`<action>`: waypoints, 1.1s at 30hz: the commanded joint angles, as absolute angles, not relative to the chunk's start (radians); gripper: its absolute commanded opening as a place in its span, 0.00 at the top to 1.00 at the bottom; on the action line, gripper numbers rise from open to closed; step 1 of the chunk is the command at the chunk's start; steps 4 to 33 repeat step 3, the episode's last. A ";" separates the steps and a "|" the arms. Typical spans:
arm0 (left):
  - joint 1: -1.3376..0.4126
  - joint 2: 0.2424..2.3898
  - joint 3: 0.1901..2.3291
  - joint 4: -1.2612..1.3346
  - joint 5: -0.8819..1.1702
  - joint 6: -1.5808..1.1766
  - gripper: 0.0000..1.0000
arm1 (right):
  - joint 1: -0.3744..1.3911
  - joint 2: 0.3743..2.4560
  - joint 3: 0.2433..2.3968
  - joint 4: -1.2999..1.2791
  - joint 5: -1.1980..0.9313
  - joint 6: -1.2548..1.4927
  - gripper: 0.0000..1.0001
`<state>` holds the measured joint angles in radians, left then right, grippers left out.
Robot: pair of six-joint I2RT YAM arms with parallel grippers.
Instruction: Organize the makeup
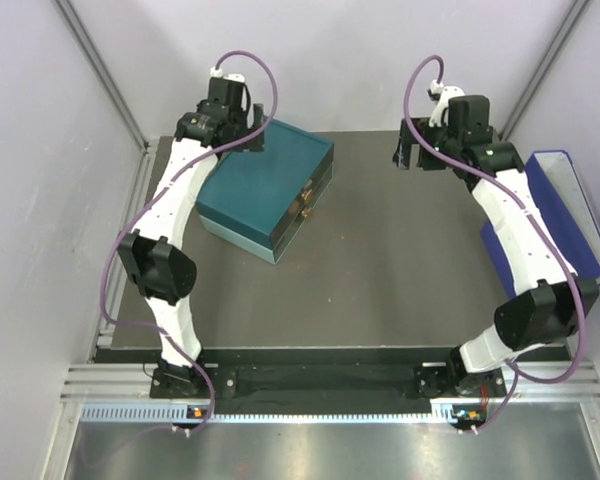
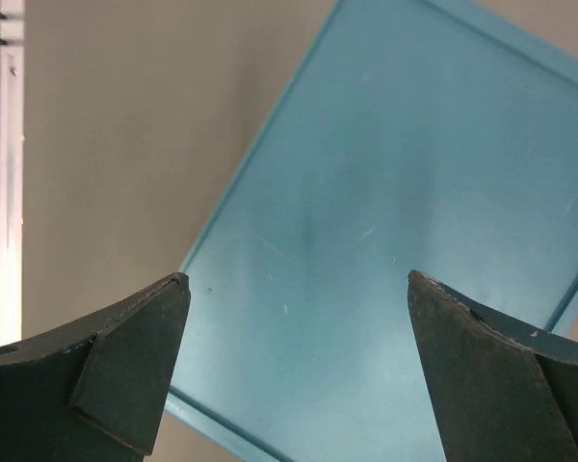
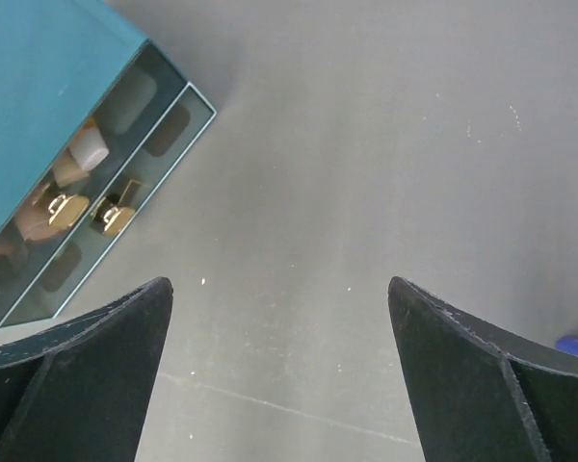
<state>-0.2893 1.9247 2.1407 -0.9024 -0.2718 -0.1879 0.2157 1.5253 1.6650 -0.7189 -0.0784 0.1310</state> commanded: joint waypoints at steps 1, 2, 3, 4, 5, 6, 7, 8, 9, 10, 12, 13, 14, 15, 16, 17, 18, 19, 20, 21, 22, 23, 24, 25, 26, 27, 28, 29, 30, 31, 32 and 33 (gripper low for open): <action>-0.291 1.910 2.141 -0.891 -0.267 -0.196 0.01 | 0.221 1.542 1.712 -0.687 -0.078 0.118 0.02; -0.291 1.910 2.141 -0.891 -0.270 -0.192 0.01 | 0.219 1.543 1.709 -0.677 -0.081 0.123 0.00; -0.291 1.901 2.120 -0.872 -0.275 -0.190 0.01 | 0.221 1.543 1.704 -0.667 -0.083 0.130 0.00; -0.291 1.901 2.120 -0.872 -0.275 -0.190 0.01 | 0.221 1.543 1.704 -0.667 -0.083 0.130 0.00; -0.291 1.901 2.120 -0.872 -0.275 -0.190 0.01 | 0.221 1.543 1.704 -0.667 -0.083 0.130 0.00; -0.291 1.901 2.120 -0.872 -0.275 -0.190 0.01 | 0.221 1.543 1.704 -0.667 -0.083 0.130 0.00; -0.291 1.901 2.120 -0.872 -0.275 -0.190 0.01 | 0.221 1.543 1.704 -0.667 -0.083 0.130 0.00; -0.291 1.901 2.120 -0.872 -0.275 -0.190 0.01 | 0.221 1.543 1.704 -0.667 -0.083 0.130 0.00; -0.291 1.901 2.120 -0.872 -0.275 -0.190 0.01 | 0.221 1.543 1.704 -0.667 -0.083 0.130 0.00; -0.291 1.901 2.120 -0.872 -0.275 -0.190 0.01 | 0.221 1.543 1.704 -0.667 -0.083 0.130 0.00; -0.291 1.901 2.120 -0.872 -0.275 -0.190 0.01 | 0.221 1.543 1.704 -0.667 -0.083 0.130 0.00; -0.291 1.901 2.120 -0.872 -0.275 -0.190 0.01 | 0.221 1.543 1.704 -0.667 -0.083 0.130 0.00; -0.291 1.901 2.120 -0.872 -0.275 -0.190 0.01 | 0.221 1.543 1.704 -0.667 -0.083 0.130 0.00; -0.291 1.901 2.120 -0.872 -0.275 -0.190 0.01 | 0.221 1.543 1.704 -0.667 -0.083 0.130 0.00; -0.291 1.901 2.120 -0.872 -0.275 -0.190 0.01 | 0.221 1.543 1.704 -0.667 -0.083 0.130 0.00; -0.291 1.901 2.120 -0.872 -0.275 -0.190 0.01 | 0.221 1.543 1.704 -0.667 -0.083 0.130 0.00; -0.291 1.901 2.120 -0.872 -0.275 -0.190 0.01 | 0.221 1.543 1.704 -0.667 -0.083 0.130 0.00; -0.291 1.901 2.120 -0.872 -0.275 -0.190 0.01 | 0.221 1.543 1.704 -0.667 -0.083 0.130 0.00; -0.291 1.901 2.120 -0.872 -0.275 -0.190 0.01 | 0.221 1.543 1.704 -0.667 -0.083 0.130 0.00; -0.291 1.901 2.120 -0.872 -0.275 -0.190 0.01 | 0.221 1.543 1.704 -0.667 -0.083 0.130 0.00; -0.291 1.901 2.120 -0.872 -0.275 -0.190 0.01 | 0.221 1.543 1.704 -0.667 -0.083 0.130 0.00; -0.291 1.901 2.120 -0.872 -0.275 -0.190 0.01 | 0.221 1.543 1.704 -0.667 -0.083 0.130 0.00; -0.291 1.901 2.120 -0.872 -0.275 -0.190 0.01 | 0.221 1.543 1.704 -0.667 -0.083 0.130 0.00; -0.291 1.901 2.120 -0.872 -0.275 -0.190 0.01 | 0.221 1.543 1.704 -0.667 -0.083 0.130 0.00; -0.291 1.901 2.120 -0.872 -0.275 -0.190 0.01 | 0.221 1.543 1.704 -0.667 -0.083 0.130 0.00; -0.291 1.901 2.120 -0.872 -0.275 -0.190 0.01 | 0.221 1.543 1.704 -0.667 -0.083 0.130 0.00; -0.291 1.901 2.120 -0.872 -0.275 -0.190 0.01 | 0.221 1.543 1.704 -0.667 -0.083 0.130 0.00; -0.291 1.901 2.120 -0.872 -0.275 -0.190 0.01 | 0.221 1.543 1.704 -0.667 -0.083 0.130 0.00; -0.291 1.901 2.120 -0.872 -0.275 -0.190 0.01 | 0.221 1.543 1.704 -0.667 -0.083 0.130 0.00; -0.291 1.901 2.120 -0.872 -0.275 -0.190 0.01 | 0.221 1.543 1.704 -0.667 -0.083 0.130 0.00; -0.291 1.901 2.120 -0.872 -0.275 -0.190 0.01 | 0.221 1.543 1.704 -0.667 -0.083 0.130 0.00; -0.291 1.901 2.120 -0.872 -0.275 -0.190 0.01 | 0.221 1.543 1.704 -0.667 -0.083 0.130 0.00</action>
